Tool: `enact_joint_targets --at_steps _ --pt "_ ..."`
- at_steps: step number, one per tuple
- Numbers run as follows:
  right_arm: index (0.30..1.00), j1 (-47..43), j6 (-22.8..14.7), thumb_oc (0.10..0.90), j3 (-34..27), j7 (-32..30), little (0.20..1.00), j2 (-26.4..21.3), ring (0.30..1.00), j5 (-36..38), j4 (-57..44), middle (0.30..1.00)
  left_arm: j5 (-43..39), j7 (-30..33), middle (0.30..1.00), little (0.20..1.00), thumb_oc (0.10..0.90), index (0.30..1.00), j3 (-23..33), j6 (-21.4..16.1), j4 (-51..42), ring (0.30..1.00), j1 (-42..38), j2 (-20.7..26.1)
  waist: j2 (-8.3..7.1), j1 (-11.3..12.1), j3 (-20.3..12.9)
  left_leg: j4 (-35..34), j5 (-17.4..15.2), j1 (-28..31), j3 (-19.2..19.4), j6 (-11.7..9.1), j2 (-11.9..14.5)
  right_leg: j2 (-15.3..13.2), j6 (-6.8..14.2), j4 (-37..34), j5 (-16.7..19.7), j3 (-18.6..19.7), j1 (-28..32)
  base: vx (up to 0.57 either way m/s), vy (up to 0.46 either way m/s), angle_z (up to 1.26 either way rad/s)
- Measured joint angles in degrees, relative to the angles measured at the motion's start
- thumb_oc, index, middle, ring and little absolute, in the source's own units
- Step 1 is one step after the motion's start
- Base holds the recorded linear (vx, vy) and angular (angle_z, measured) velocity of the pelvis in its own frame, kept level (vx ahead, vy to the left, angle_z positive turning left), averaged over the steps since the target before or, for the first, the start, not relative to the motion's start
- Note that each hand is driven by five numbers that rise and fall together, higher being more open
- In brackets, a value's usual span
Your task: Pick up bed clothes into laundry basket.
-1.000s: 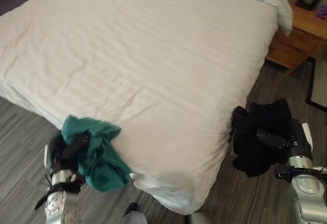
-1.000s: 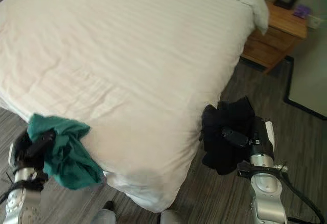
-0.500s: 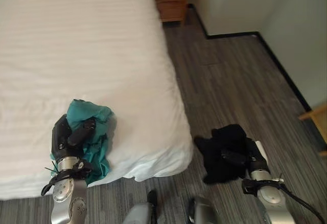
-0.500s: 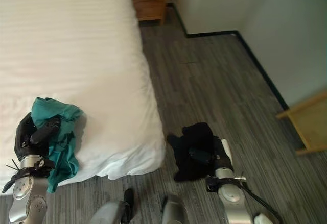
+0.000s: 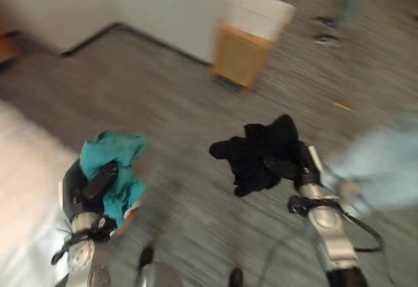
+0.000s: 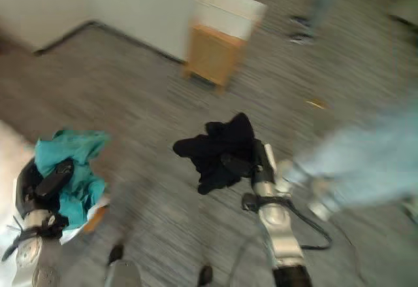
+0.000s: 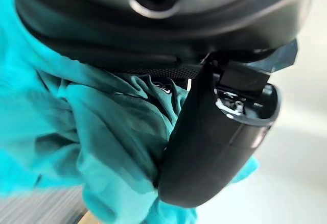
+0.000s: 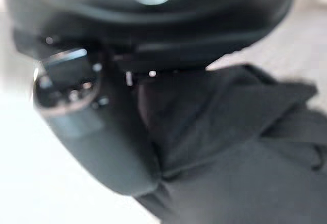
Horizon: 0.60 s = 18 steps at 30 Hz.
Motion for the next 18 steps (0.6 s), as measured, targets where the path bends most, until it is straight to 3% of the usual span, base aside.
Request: enact_joint_targets --at_steps 2,3,4,7,9,12,14,18 --pt "0.300 1.7 -0.5 0.400 -2.1 0.0 0.300 -2.7 0.300 1.5 -1.0 0.300 0.1 -0.7 0.300 0.300 0.400 0.300 -0.1 0.0 -0.6 0.300 -0.3 -1.8 1.20 -2.4 -0.5 -1.6 -1.0 -0.3 -1.3 0.8 -3.8 2.1 -1.1 -1.4 0.1 4.1 -0.6 0.07 -0.195 -1.96" --pt "0.300 2.8 -0.6 0.400 -5.2 -0.1 0.300 -3.9 0.300 1.9 -1.8 0.300 0.2 -0.8 0.300 0.300 0.400 0.300 -0.1 -0.4 -1.4 0.300 -0.8 -3.1 2.43 -3.0 -0.7 0.5 0.2 -0.1 -7.2 6.2 -10.0 4.6 -1.0 -1.4 0.8 10.3 -1.7 0.09 -0.068 -2.42" --pt "0.300 3.3 -0.7 0.400 -6.2 -0.2 0.300 -3.0 0.300 2.2 -2.4 0.300 0.0 -0.6 0.300 0.300 0.400 0.300 1.3 -0.8 -1.0 0.300 -0.7 -2.9 1.58 -2.6 -1.5 0.3 0.8 0.0 -8.6 7.3 -12.0 5.7 0.6 -1.6 2.0 14.6 -2.1 0.02 0.037 -2.56" --pt "0.300 10.0 -2.2 0.400 -12.7 -2.2 0.300 -3.1 0.300 3.1 -4.2 0.300 0.0 -0.7 0.300 0.300 0.400 0.300 -1.8 -0.3 -0.9 0.300 -5.3 -0.8 1.26 -9.4 -1.8 -3.6 2.5 3.6 -3.5 6.5 -12.0 5.0 2.1 -3.9 4.1 17.1 -1.9 -0.02 0.056 -1.18" --pt "0.300 13.8 -2.7 0.400 -13.5 -3.0 0.300 -2.0 0.300 3.0 -4.2 0.300 0.5 -1.3 0.300 0.300 0.400 0.300 -3.5 -0.3 -0.7 0.300 -7.7 0.2 2.45 -11.6 -1.8 -5.2 2.7 4.6 -1.5 6.6 -11.7 5.0 2.0 -4.7 4.6 17.5 -2.0 0.02 0.043 -0.70" --pt "0.300 16.5 -2.4 0.400 -12.4 -3.9 0.300 0.0 0.300 2.9 -4.2 0.300 0.6 -1.5 0.300 0.300 0.400 0.300 -5.2 -0.3 -0.5 0.300 -10.3 -1.3 4.92 -14.3 -1.9 -6.7 2.8 5.6 -1.7 6.6 -11.2 5.0 1.7 -6.1 4.8 17.1 -1.1 0.03 0.027 -0.06" --pt "0.300 16.8 -2.1 0.400 -8.9 -3.6 0.300 0.6 0.300 2.9 -4.2 0.300 1.0 -1.5 0.300 0.300 0.400 0.300 -6.3 -0.3 -0.5 0.300 -9.3 -2.3 7.44 -14.3 -2.4 -8.8 2.9 7.5 -1.3 6.3 -9.9 5.7 1.2 -7.6 5.2 17.3 0.2 0.02 0.010 -0.10" --pt "0.300 15.4 -2.1 0.400 -5.2 -2.4 0.300 0.5 0.300 2.9 -4.2 0.300 1.0 -1.5 0.300 0.300 0.400 0.300 -6.8 -0.2 -0.5 0.300 -8.3 -3.9 10.00 -13.4 -3.0 -11.7 3.8 9.9 -2.4 5.0 -7.9 6.8 0.2 -9.6 5.9 15.8 2.3 0.02 0.007 0.18"
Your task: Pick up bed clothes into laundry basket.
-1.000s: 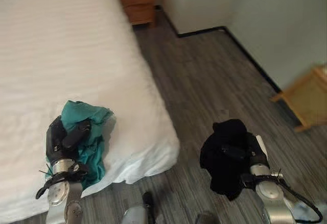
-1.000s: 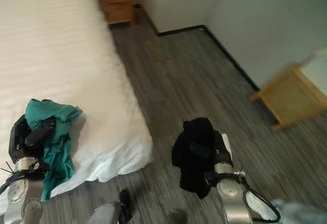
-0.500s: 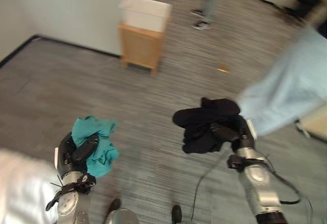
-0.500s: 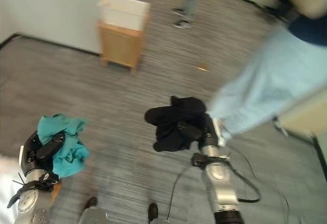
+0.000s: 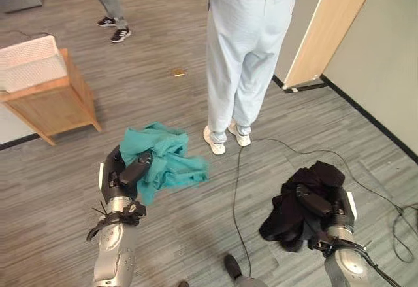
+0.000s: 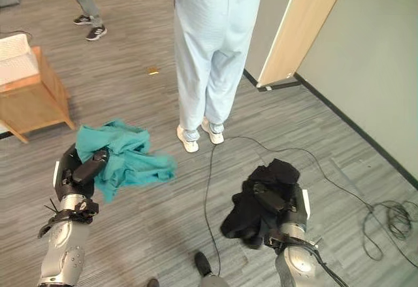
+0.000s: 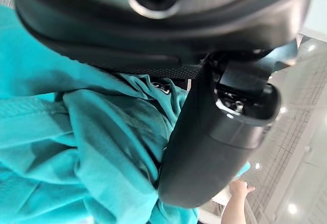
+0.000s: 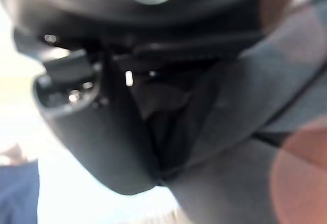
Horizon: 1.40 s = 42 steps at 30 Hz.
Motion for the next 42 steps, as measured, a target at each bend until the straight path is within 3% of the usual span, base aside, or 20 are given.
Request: enact_joint_targets --at_steps 4,6,7,8,12,14,18,21,22,23,25,26,28,30,32,34,37,42 --pt "0.300 -3.9 0.0 0.400 0.4 0.2 0.300 0.0 0.300 0.2 0.1 0.300 0.1 -0.1 0.300 0.300 0.400 0.300 1.0 0.2 0.1 0.300 3.5 0.2 0.13 2.6 0.3 -2.1 0.7 1.1 -0.9 -0.7 1.5 0.6 -0.1 -0.5 -0.4 -1.7 1.5 0.00 0.003 0.08" --pt "0.300 -3.4 -0.2 0.400 -0.6 2.9 0.300 2.3 0.300 11.8 2.6 0.300 6.4 -4.5 0.300 0.300 0.400 0.300 -2.3 4.2 1.3 0.300 3.1 6.4 0.10 2.7 0.5 -2.0 1.6 1.9 0.1 -1.4 2.0 -0.2 -1.0 -0.4 0.3 -9.2 2.1 -0.03 0.001 0.26" --pt "0.300 -3.0 0.1 0.400 -0.3 3.2 0.300 3.6 0.300 15.0 4.9 0.300 8.8 -7.4 0.300 0.300 0.400 0.300 -5.9 6.4 2.0 0.300 3.3 10.8 0.50 2.8 0.6 -2.1 1.6 2.6 0.3 -1.4 2.2 -0.2 -1.0 -0.4 0.2 -11.0 2.8 -0.01 -0.005 0.18" --pt "0.300 -2.7 0.4 0.400 0.0 3.3 0.300 3.8 0.300 15.8 5.3 0.300 9.1 -8.3 0.300 0.300 0.400 0.300 -6.9 7.0 2.3 0.300 3.3 11.5 0.82 3.0 0.8 -2.2 1.6 2.9 0.4 -1.4 2.2 -0.2 -1.0 -0.5 0.2 -11.0 3.0 -0.01 -0.016 0.05" --pt "0.300 -1.5 2.4 0.400 1.0 4.0 0.300 3.2 0.300 16.4 8.9 0.300 9.1 -10.7 0.300 0.300 0.400 0.300 -9.1 9.8 2.9 0.300 3.9 9.6 3.00 4.2 2.3 -3.3 2.2 2.9 0.8 -1.3 2.1 -0.8 -0.9 -0.5 -0.3 -12.7 3.5 -0.03 -0.063 0.14" --pt "0.300 -1.2 2.9 0.400 0.7 3.7 0.300 1.4 0.300 15.0 9.2 0.300 8.4 -10.3 0.300 0.300 0.400 0.300 -8.1 9.6 2.8 0.300 4.4 8.4 3.47 4.8 2.7 -3.7 3.4 2.4 -0.7 -1.7 2.2 -1.1 -1.2 -0.5 -0.5 -15.6 4.5 -0.08 -0.091 0.67" --pt "0.300 -3.4 2.7 0.400 0.8 3.6 0.300 -5.5 0.300 12.2 8.8 0.300 4.8 -7.5 0.300 0.300 0.400 0.300 -3.3 8.2 2.5 0.300 4.0 4.8 3.71 8.4 3.5 -1.0 5.5 -1.6 -4.0 -3.8 0.6 -2.2 -1.5 -0.6 -1.7 -23.0 5.2 -0.18 -0.054 1.04" --pt "0.300 -7.2 2.7 0.400 1.0 3.7 0.300 -7.8 0.300 11.7 8.1 0.300 2.6 -4.3 0.300 0.300 0.400 0.300 1.3 7.5 2.7 0.300 4.0 3.8 3.85 10.5 4.3 -0.9 8.0 -4.6 1.1 -3.3 1.3 -2.5 -3.0 -0.6 -1.4 -28.6 5.2 -0.15 0.074 1.04" --pt "0.300 -8.5 2.6 0.400 0.9 3.7 0.300 -7.6 0.300 11.7 7.9 0.300 1.5 -3.6 0.300 0.300 0.400 0.300 2.8 7.2 3.0 0.300 4.1 3.7 3.76 10.9 4.6 -0.9 6.3 -5.2 4.9 -0.9 2.2 -2.5 -3.9 -0.6 -2.2 -29.8 5.2 -0.10 0.141 0.68" --pt "0.300 -9.1 2.6 0.400 1.1 3.9 0.300 -7.2 0.300 11.5 7.2 0.300 1.3 -2.9 0.300 0.300 0.400 0.300 3.8 7.1 3.1 0.300 4.6 3.8 2.96 11.9 5.1 0.1 5.3 -5.4 7.4 0.0 2.5 -3.5 -4.2 -0.4 -2.4 -30.4 4.9 -0.05 0.173 0.59" --pt "0.300 -8.0 2.5 0.400 0.7 4.3 0.300 -5.7 0.300 11.0 3.6 0.300 1.3 -2.7 0.300 0.300 0.400 0.300 4.3 6.8 4.0 0.300 5.8 3.7 2.58 11.8 5.1 3.2 4.0 -5.7 10.6 0.5 2.4 -5.4 -3.3 0.5 -2.8 -32.6 5.3 0.01 0.206 0.61" --pt "0.300 -6.3 2.4 0.400 0.1 5.1 0.300 -4.8 0.300 10.6 0.8 0.300 1.7 -2.8 0.300 0.300 0.400 0.300 4.3 6.7 4.1 0.300 7.4 3.0 3.94 10.2 4.3 0.3 3.9 -4.3 12.0 -0.2 3.1 -5.7 -1.8 0.9 -3.5 -34.4 5.4 0.04 0.250 0.71" --pt "0.300 -5.9 2.2 0.400 0.1 5.7 0.300 -1.8 0.300 8.7 0.1 0.300 1.7 -2.6 0.300 0.300 0.400 0.300 4.5 6.7 4.4 0.300 8.6 2.5 2.30 10.1 5.1 -2.4 6.0 -3.4 12.6 0.5 0.9 -8.1 0.0 2.9 -3.4 -33.7 4.0 0.01 0.218 0.28" --pt "0.300 -4.8 2.6 0.400 0.3 5.7 0.300 0.2 0.300 7.6 0.2 0.300 1.8 -2.6 0.300 0.300 0.400 0.300 4.2 7.1 4.4 0.300 9.0 2.5 1.06 10.1 5.0 -2.6 6.2 -3.4 12.7 1.3 -0.5 -9.6 0.0 3.9 -3.4 -33.1 3.5 -0.05 0.084 0.05" --pt "0.300 -4.2 2.8 0.400 0.4 5.7 0.300 1.7 0.300 6.6 0.4 0.300 2.0 -2.7 0.300 0.300 0.400 0.300 3.5 7.1 4.4 0.300 8.9 4.5 -0.06 9.2 5.2 -1.8 5.9 -3.5 12.5 2.0 -1.7 -10.5 0.1 5.5 -3.4 -29.2 2.8 -0.07 0.018 0.10" --pt "0.300 -4.5 2.9 0.400 1.0 5.7 0.300 1.9 0.300 6.1 1.4 0.300 2.9 -2.8 0.300 0.300 0.400 0.300 3.1 7.1 4.2 0.300 8.8 7.1 -0.77 9.1 5.0 -1.9 5.6 -3.1 13.5 2.4 -1.8 -10.6 0.2 6.3 -3.3 -25.6 2.1 -0.01 -0.017 -0.14" --pt "0.300 -4.6 2.9 0.400 1.0 5.7 0.300 1.9 0.300 5.9 2.0 0.300 3.2 -2.9 0.300 0.300 0.400 0.300 4.4 6.9 4.1 0.300 8.5 6.8 -1.71 9.5 4.4 -3.2 5.6 -1.3 15.0 2.4 -1.7 -10.4 2.2 2.6 -2.1 -25.0 4.2 0.05 -0.047 -0.31" --pt "0.300 -4.7 2.9 0.400 0.7 4.7 0.300 1.4 0.300 5.2 2.0 0.300 2.7 -2.6 0.300 0.300 0.400 0.300 4.4 6.2 4.1 0.300 7.7 4.3 -2.25 8.5 3.8 -5.2 6.1 0.7 15.3 1.5 -0.4 -8.5 2.2 -0.5 -1.8 -24.4 6.4 0.05 -0.028 -0.11"
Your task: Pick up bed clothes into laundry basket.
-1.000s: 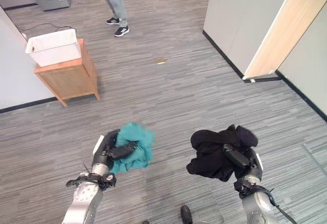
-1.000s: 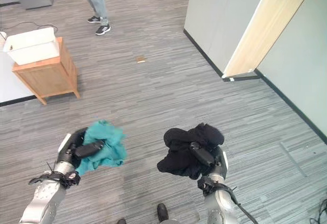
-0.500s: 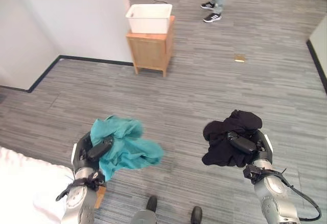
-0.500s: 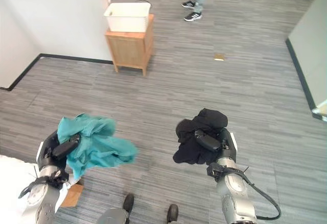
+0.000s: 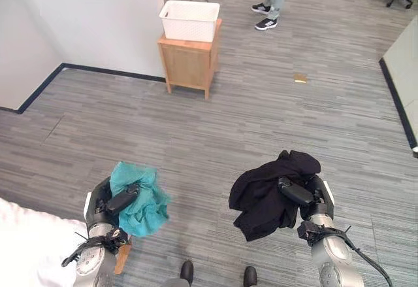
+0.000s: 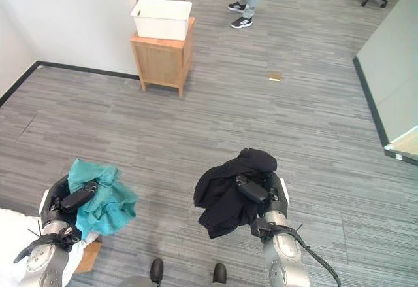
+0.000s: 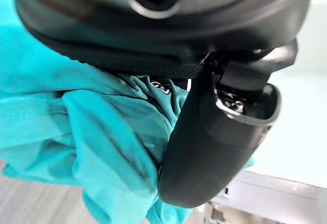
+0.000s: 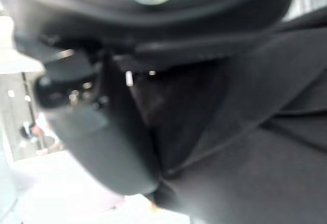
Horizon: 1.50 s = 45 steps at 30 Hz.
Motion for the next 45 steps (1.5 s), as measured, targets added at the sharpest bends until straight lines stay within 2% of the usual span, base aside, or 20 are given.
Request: enact_joint_targets --at_steps 8,11,14,16,18,21,22,24,25,27,28,29,30,31,32,35,38,40,42,45 --pt "0.300 0.2 -0.2 0.400 -3.4 -1.3 0.300 -1.0 0.300 -0.5 0.0 0.300 1.3 1.1 0.300 0.300 0.400 0.300 0.7 0.0 -0.1 0.300 0.0 0.1 0.21 -1.4 -0.5 -0.4 -0.2 0.0 1.0 -0.5 1.2 1.2 -0.5 0.7 -0.1 1.3 -1.5 0.08 0.100 -0.12" --pt "0.300 0.1 -0.2 0.400 -3.3 -1.2 0.300 -1.3 0.300 -1.3 -0.1 0.300 2.6 2.5 0.300 0.300 0.400 0.300 1.2 0.0 0.3 0.300 -0.4 0.5 2.56 -1.5 -0.2 1.5 -1.1 -1.4 1.9 1.2 1.3 0.8 0.2 13.2 -1.2 2.7 -9.3 0.03 0.229 -0.33" --pt "0.300 1.7 -0.6 0.400 -3.4 -1.2 0.300 -2.1 0.300 -2.8 -0.1 0.300 2.6 2.6 0.300 0.300 0.400 0.300 0.8 0.0 1.2 0.300 -2.5 0.9 5.10 -4.6 1.6 8.6 -5.9 -3.1 -0.3 4.1 -0.5 -1.0 -0.2 36.6 -1.7 5.9 -19.8 0.18 0.027 0.24" --pt "0.300 2.5 -0.5 0.400 -2.8 -1.1 0.300 -2.1 0.300 -3.0 -0.1 0.300 3.6 2.9 0.300 0.300 0.400 0.300 0.8 -0.6 0.9 0.300 -3.1 1.8 5.25 -4.7 1.5 9.9 -6.3 -3.3 -0.2 4.7 -1.0 -2.5 -1.4 40.9 -2.6 5.6 -22.4 0.42 -0.173 0.15" --pt "0.300 2.7 -0.6 0.400 -2.7 -0.8 0.300 -2.1 0.300 -3.0 -0.2 0.300 3.4 3.8 0.300 0.300 0.400 0.300 1.0 -1.2 0.7 0.300 -4.5 2.2 4.86 -4.7 1.5 11.7 -7.9 -4.7 -1.5 3.9 -1.3 -3.6 0.2 38.1 -4.1 5.6 -24.4 0.59 -0.231 0.20" --pt "0.300 3.1 -0.5 0.400 -2.1 -0.2 0.300 -1.6 0.300 -2.8 -0.1 0.300 2.3 4.0 0.300 0.300 0.400 0.300 0.9 -1.6 0.8 0.300 -6.6 2.9 3.80 -7.1 1.6 12.5 -8.4 -6.2 -5.6 2.9 0.6 -0.4 4.4 19.5 -6.5 7.5 -22.6 0.73 -0.365 0.50" --pt "0.300 3.3 -0.5 0.400 -2.1 -0.2 0.300 -1.5 0.300 -2.7 -0.1 0.300 2.0 4.0 0.300 0.300 0.400 0.300 0.8 -1.6 1.1 0.300 -7.1 2.9 3.73 -7.6 1.5 12.9 -9.1 -6.5 -6.3 1.9 1.3 0.0 4.6 15.0 -6.4 7.1 -21.7 0.55 -0.351 0.61" --pt "0.300 4.1 -0.5 0.400 -1.8 -0.2 0.300 -1.4 0.300 -2.7 -0.2 0.300 1.2 3.7 0.300 0.300 0.400 0.300 -0.3 -1.9 1.9 0.300 -8.1 3.3 1.28 -9.3 0.3 12.3 -10.2 -6.6 -9.7 0.2 2.9 1.1 3.9 8.9 -5.9 4.2 -20.8 0.45 -0.361 0.85" --pt "0.300 5.4 -0.6 0.400 -1.8 -0.2 0.300 -0.8 0.300 -2.7 -0.1 0.300 1.2 3.5 0.300 0.300 0.400 0.300 -1.0 -2.0 1.9 0.300 -7.2 4.4 -1.44 -9.4 -1.5 9.7 -10.7 -4.8 -10.7 -0.9 3.7 1.5 2.7 9.6 -5.0 3.6 -20.8 0.37 -0.282 0.66" --pt "0.300 5.6 -0.5 0.400 -2.2 -0.3 0.300 -1.1 0.300 -2.7 0.2 0.300 1.2 3.6 0.300 0.300 0.400 0.300 -1.6 -1.9 2.4 0.300 -6.9 4.0 -1.65 -10.0 -1.8 10.1 -12.3 -2.8 -11.9 -4.2 8.0 3.5 1.3 14.4 -2.6 -0.4 -21.3 0.44 -0.286 0.58" --pt "0.300 4.9 -0.6 0.400 -3.0 -0.4 0.300 -1.6 0.300 -2.7 0.2 0.300 1.2 3.5 0.300 0.300 0.400 0.300 -2.0 -1.9 2.5 0.300 -6.8 3.3 -0.96 -9.8 -2.1 22.6 -13.6 -5.1 -12.5 -5.8 9.7 6.4 -0.5 15.9 -1.9 -1.8 -20.7 0.67 -0.525 0.48" --pt "0.300 2.9 -0.5 0.400 -2.7 -1.1 0.300 -3.5 0.300 -2.4 0.5 0.300 1.0 3.3 0.300 0.300 0.400 0.300 -2.0 -1.9 2.4 0.300 -7.1 3.1 -0.59 -10.0 -2.0 31.5 -12.8 -9.4 -11.7 -5.2 11.5 8.2 -3.2 16.6 -3.8 -3.4 -20.5 0.63 -0.540 -0.10" --pt "0.300 2.5 -0.6 0.400 -2.7 -1.1 0.300 -3.9 0.300 -2.3 0.3 0.300 0.8 3.3 0.300 0.300 0.400 0.300 -1.7 -1.9 2.3 0.300 -6.7 3.2 -1.84 -8.8 -2.5 34.3 -12.9 -9.8 -11.8 -4.3 11.5 7.9 -4.6 16.6 -0.4 -3.9 -20.5 0.38 -0.375 -0.43" --pt "0.300 0.3 -1.4 0.400 -2.8 -1.2 0.300 -4.7 0.300 -1.7 0.0 0.300 -0.3 3.4 0.300 0.300 0.400 0.300 -1.4 -2.0 2.9 0.300 -6.5 2.8 -1.60 -7.9 -2.6 36.5 -10.4 -10.0 -14.1 -4.0 11.9 9.2 -8.9 17.8 -1.6 -4.5 -19.7 0.41 -0.283 -0.42" --pt "0.300 -1.5 -2.0 0.400 -2.8 -1.4 0.300 -6.0 0.300 -0.4 -0.2 0.300 -2.3 3.5 0.300 0.300 0.400 0.300 -1.7 -2.0 3.2 0.300 -6.9 2.1 -2.18 -7.9 -2.3 37.5 -8.1 -11.2 -15.7 -3.1 11.3 9.3 -10.3 18.0 -3.5 -4.6 -18.4 0.47 -0.213 -0.06" --pt "0.300 -3.2 -2.1 0.400 -3.6 -1.7 0.300 -8.5 0.300 1.2 -1.7 0.300 -3.4 2.5 0.300 0.300 0.400 0.300 -2.7 -2.2 2.5 0.300 -7.8 1.4 -3.91 -5.7 -1.7 30.6 -6.5 -12.8 -14.4 -4.8 10.1 9.0 -10.9 15.6 -4.7 -4.3 -14.5 0.52 -0.131 0.09" --pt "0.300 -4.8 -3.3 0.400 -0.9 -1.0 0.300 -10.2 0.300 1.9 -3.7 0.300 -3.9 2.6 0.300 0.300 0.400 0.300 -3.3 -2.5 2.9 0.300 -7.8 1.0 -2.90 -4.2 -1.6 14.1 -4.4 -14.4 -12.3 -7.4 7.9 9.8 -11.3 9.0 -4.6 -4.7 -8.2 0.46 -0.068 0.08" --pt "0.300 -5.0 -3.3 0.400 0.0 -0.5 0.300 -10.3 0.300 1.9 -4.0 0.300 -3.9 2.6 0.300 0.300 0.400 0.300 -3.8 -2.8 2.7 0.300 -7.8 1.0 -2.50 -3.2 -1.6 10.1 -3.2 -14.7 -12.4 -7.2 6.5 10.1 -11.5 7.9 -3.5 -4.8 -6.8 0.43 -0.031 0.05" --pt "0.300 -5.7 -3.2 0.400 2.4 -0.1 0.300 -10.2 0.300 1.5 -4.0 0.300 -3.8 2.4 0.300 0.300 0.400 0.300 -4.7 -3.0 3.1 0.300 -7.6 0.8 -0.49 -1.2 -1.1 4.8 -0.4 -17.1 -12.9 -5.0 2.7 11.5 -11.0 3.0 -4.5 -3.8 -2.1 0.50 0.016 -0.28" --pt "0.300 -5.4 -2.9 0.400 4.9 1.0 0.300 -9.4 0.300 0.6 -3.8 0.300 -3.5 2.1 0.300 0.300 0.400 0.300 -4.2 -3.0 3.6 0.300 -6.7 0.7 1.05 1.5 -0.4 2.5 2.5 -19.3 -13.3 -5.2 -2.3 11.8 -10.2 -0.1 -6.0 -1.2 3.0 0.46 0.138 -0.49"
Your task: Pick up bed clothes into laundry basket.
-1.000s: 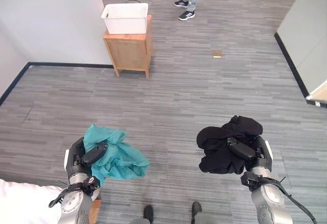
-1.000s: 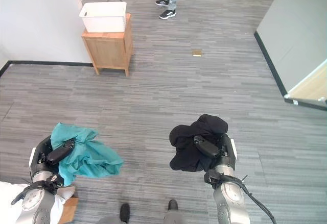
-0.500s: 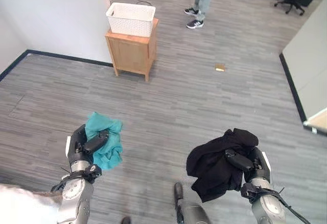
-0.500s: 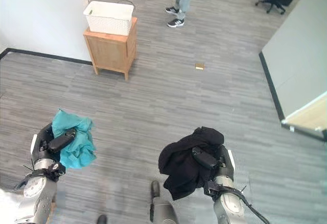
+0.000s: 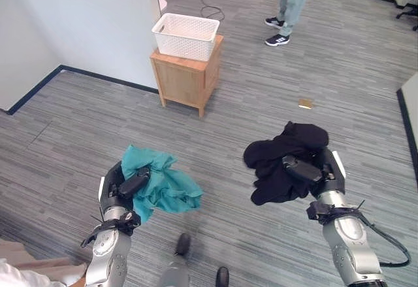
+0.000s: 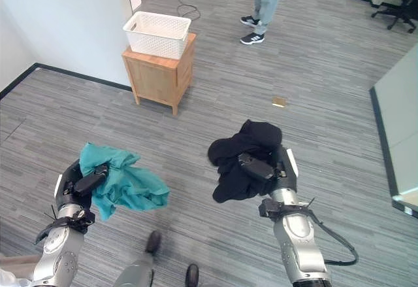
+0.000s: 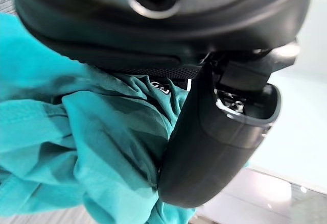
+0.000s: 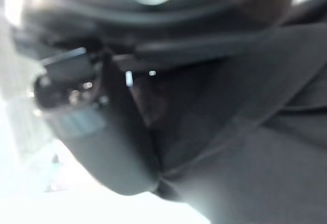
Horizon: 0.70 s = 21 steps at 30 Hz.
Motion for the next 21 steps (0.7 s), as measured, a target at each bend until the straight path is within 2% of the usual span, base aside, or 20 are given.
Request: enact_joint_targets --at_steps 1,2,3,4,5,6,7,8,9,11,12,13,15,16,17,18,19,20,21 --pt "0.300 0.4 0.5 0.400 0.9 0.6 0.300 0.3 0.300 -0.8 0.0 0.300 0.3 0.2 0.300 0.300 0.400 0.300 0.4 0.0 0.8 0.300 0.4 -0.1 1.21 1.0 0.1 0.4 0.9 -0.4 1.1 1.3 0.0 0.3 1.0 0.0 -1.3 1.2 2.9 0.65 0.349 -0.36" --pt "0.300 0.7 0.6 0.400 1.1 0.7 0.300 0.5 0.300 -1.1 -0.1 0.300 0.3 0.1 0.300 0.300 0.400 0.300 0.6 0.0 1.2 0.300 0.4 -0.1 1.51 1.0 0.0 1.7 1.3 -0.8 2.3 1.6 0.0 0.0 1.5 0.1 -3.1 1.5 4.5 0.67 0.393 -0.61" --pt "0.300 1.6 1.1 0.400 1.1 1.2 0.300 1.5 0.300 -1.6 -0.5 0.300 0.4 0.1 0.300 0.300 0.400 0.300 1.0 0.0 1.5 0.300 0.7 -0.2 0.75 2.0 -0.2 5.1 5.2 0.0 6.9 5.5 -0.6 -2.0 2.4 1.1 -5.3 3.3 6.2 0.51 0.323 -0.58" --pt "0.300 1.9 1.2 0.400 1.2 1.7 0.300 2.0 0.300 -2.1 -0.6 0.300 0.4 0.1 0.300 0.300 0.400 0.300 1.3 0.0 1.4 0.300 1.1 -0.2 0.12 2.8 -0.6 5.5 4.5 0.5 8.9 8.2 -1.4 -3.1 3.1 3.3 -7.1 5.2 5.8 0.46 0.326 -0.54" --pt "0.300 2.7 1.4 0.400 0.9 2.0 0.300 2.4 0.300 -3.6 -1.7 0.300 2.5 0.3 0.300 0.300 0.400 0.300 1.5 0.1 1.4 0.300 0.9 -0.2 -0.17 1.8 -0.5 6.3 4.2 1.6 9.4 10.3 -3.2 -5.3 5.5 10.4 -9.2 5.4 3.6 0.37 0.277 -0.44" --pt "0.300 3.1 2.1 0.400 0.7 2.3 0.300 3.3 0.300 -4.5 -2.4 0.300 5.2 0.5 0.300 0.300 0.400 0.300 1.5 0.2 0.9 0.300 0.2 0.7 0.08 0.7 -0.5 4.7 2.7 4.6 9.4 12.0 -4.2 -7.5 8.3 28.1 -10.6 6.5 -3.4 0.34 0.330 -0.16" --pt "0.300 3.7 2.3 0.400 0.6 2.3 0.300 3.2 0.300 -5.0 -3.5 0.300 6.1 0.2 0.300 0.300 0.400 0.300 1.5 0.2 0.8 0.300 -0.8 1.5 -0.26 0.6 -0.4 3.8 2.3 6.7 9.6 11.8 -5.3 -10.1 8.9 36.9 -10.8 7.3 -7.0 0.30 0.268 -0.29" --pt "0.300 3.4 2.2 0.400 0.7 2.5 0.300 3.3 0.300 -5.0 -3.4 0.300 6.1 0.1 0.300 0.300 0.400 0.300 1.7 0.0 0.9 0.300 -1.5 1.7 -0.23 0.4 -0.2 3.3 1.8 8.3 9.9 12.2 -5.7 -10.9 9.1 40.1 -10.7 8.8 -9.0 0.30 0.242 -0.23" --pt "0.300 2.2 2.0 0.400 0.7 2.3 0.300 3.9 0.300 -5.0 -3.3 0.300 6.1 0.1 0.300 0.300 0.400 0.300 2.0 -0.3 0.8 0.300 -2.3 2.9 0.59 0.1 0.8 3.1 0.8 10.7 9.0 12.8 -5.6 -12.2 8.2 45.2 -10.1 9.3 -11.9 0.28 0.107 -0.11" --pt "0.300 2.1 2.2 0.400 0.8 1.9 0.300 4.2 0.300 -5.0 -2.7 0.300 6.1 -0.1 0.300 0.300 0.400 0.300 1.6 -0.3 0.7 0.300 -3.4 3.8 1.11 -0.7 1.2 3.0 0.5 13.0 8.9 12.4 -5.8 -13.7 7.8 43.3 -9.5 7.8 -13.4 0.28 0.052 0.09" --pt "0.300 2.1 2.2 0.400 0.8 2.0 0.300 4.2 0.300 -5.0 -2.5 0.300 6.0 -0.2 0.300 0.300 0.400 0.300 1.9 -0.7 -0.5 0.300 -3.1 3.9 1.29 -0.5 1.3 2.9 -0.9 14.8 9.0 11.4 -5.6 -14.9 8.9 38.7 -8.4 5.7 -13.3 0.24 0.040 -0.03" --pt "0.300 2.0 2.2 0.400 0.8 2.0 0.300 4.3 0.300 -5.0 -2.6 0.300 6.0 -0.2 0.300 0.300 0.400 0.300 2.2 -0.8 -1.4 0.300 -2.5 4.1 1.14 0.0 1.2 2.9 -1.5 15.8 9.4 11.7 -5.8 -15.6 9.6 36.3 -7.2 5.4 -13.5 0.39 0.022 0.04" --pt "0.300 2.0 2.2 0.400 0.7 2.1 0.300 3.6 0.300 -5.0 -2.5 0.300 5.9 -0.6 0.300 0.300 0.400 0.300 2.4 -1.0 -2.5 0.300 -1.3 4.4 1.94 -0.5 0.6 1.4 -5.6 18.1 10.3 10.6 -5.2 -14.2 11.1 32.6 -5.3 5.3 -15.2 0.53 -0.023 0.08" --pt "0.300 2.1 2.2 0.400 0.8 2.2 0.300 3.7 0.300 -5.0 -2.5 0.300 5.6 -0.6 0.300 0.300 0.400 0.300 3.0 -1.0 -2.2 0.300 -1.0 4.0 1.69 -0.3 0.4 0.7 -5.9 18.8 10.4 10.1 -5.3 -13.2 10.8 29.3 -5.2 5.4 -16.1 0.41 -0.068 -0.08" --pt "0.300 1.9 2.2 0.400 0.8 2.3 0.300 3.7 0.300 -4.9 -2.5 0.300 5.2 -0.6 0.300 0.300 0.400 0.300 3.3 -1.0 -1.7 0.300 -0.9 3.7 1.85 -0.2 0.4 0.8 -6.0 18.8 10.6 8.4 -5.2 -11.9 9.8 27.6 -4.4 5.2 -17.0 0.43 -0.085 -0.04" --pt "0.300 2.0 2.2 0.400 0.9 2.3 0.300 3.9 0.300 -4.9 -2.3 0.300 4.7 -0.5 0.300 0.300 0.400 0.300 3.1 -0.9 -0.6 0.300 -0.9 3.7 2.20 -0.8 0.7 2.3 -7.6 18.5 10.3 0.8 -4.3 -8.7 8.0 21.7 -1.8 5.0 -17.2 0.44 -0.103 0.13" --pt "0.300 1.9 2.2 0.400 0.9 2.3 0.300 5.5 0.300 -4.8 -1.4 0.300 4.7 -0.5 0.300 0.300 0.400 0.300 2.7 -0.9 -0.2 0.300 -0.7 4.8 -2.57 -1.1 1.9 10.2 -5.8 14.8 8.6 -0.1 -8.0 -10.6 6.2 16.7 2.8 5.6 -18.0 0.48 -0.115 0.60" --pt "0.300 2.3 1.9 0.400 -0.2 2.2 0.300 7.9 0.300 -4.7 -0.7 0.300 4.8 -1.1 0.300 0.300 0.400 0.300 1.8 -0.9 -1.1 0.300 -0.6 7.7 -7.36 -2.8 2.0 21.1 -9.4 9.5 7.1 12.3 -11.5 -16.8 5.0 14.3 9.9 6.2 -18.6 0.35 -0.084 0.57" --pt "0.300 2.3 2.0 0.400 -1.0 2.0 0.300 6.8 0.300 -4.6 -0.4 0.300 4.8 -1.8 0.300 0.300 0.400 0.300 1.6 -1.0 -1.6 0.300 0.0 7.1 -5.29 -2.3 1.1 17.8 -17.5 11.4 1.4 12.4 -6.3 -15.9 9.9 15.9 7.8 6.0 -20.3 0.51 -0.180 -0.22"
